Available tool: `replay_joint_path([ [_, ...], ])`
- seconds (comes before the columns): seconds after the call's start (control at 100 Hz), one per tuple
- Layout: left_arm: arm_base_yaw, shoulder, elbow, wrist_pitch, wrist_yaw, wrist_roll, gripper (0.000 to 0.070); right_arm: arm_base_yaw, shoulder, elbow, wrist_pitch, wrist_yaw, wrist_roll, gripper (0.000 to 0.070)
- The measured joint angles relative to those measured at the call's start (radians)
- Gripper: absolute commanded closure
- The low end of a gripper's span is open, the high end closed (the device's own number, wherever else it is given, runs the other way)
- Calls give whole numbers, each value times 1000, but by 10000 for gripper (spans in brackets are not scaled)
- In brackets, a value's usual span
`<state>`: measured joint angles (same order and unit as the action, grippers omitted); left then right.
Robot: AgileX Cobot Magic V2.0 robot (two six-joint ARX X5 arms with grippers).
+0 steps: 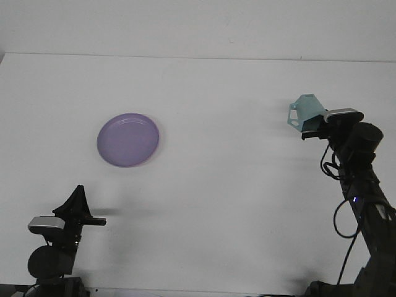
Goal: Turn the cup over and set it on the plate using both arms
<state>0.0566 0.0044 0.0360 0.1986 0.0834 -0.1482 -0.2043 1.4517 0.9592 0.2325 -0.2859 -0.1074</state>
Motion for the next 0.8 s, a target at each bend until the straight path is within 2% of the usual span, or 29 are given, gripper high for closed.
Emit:
replay_joint_path([
  [0.09, 0, 0, 0, 14, 0, 0, 688, 31, -118, 0, -162, 1, 64, 699],
  [0.32, 0, 0, 0, 26, 0, 0, 688, 177, -363, 27, -566, -1, 167, 699],
  [0.64, 0, 0, 0, 25, 0, 0, 688, 479, -304, 242, -1190, 8, 180, 699],
  [0.8, 0, 0, 0, 25, 0, 0, 688, 640, -187, 335, -1351, 111, 165, 699],
])
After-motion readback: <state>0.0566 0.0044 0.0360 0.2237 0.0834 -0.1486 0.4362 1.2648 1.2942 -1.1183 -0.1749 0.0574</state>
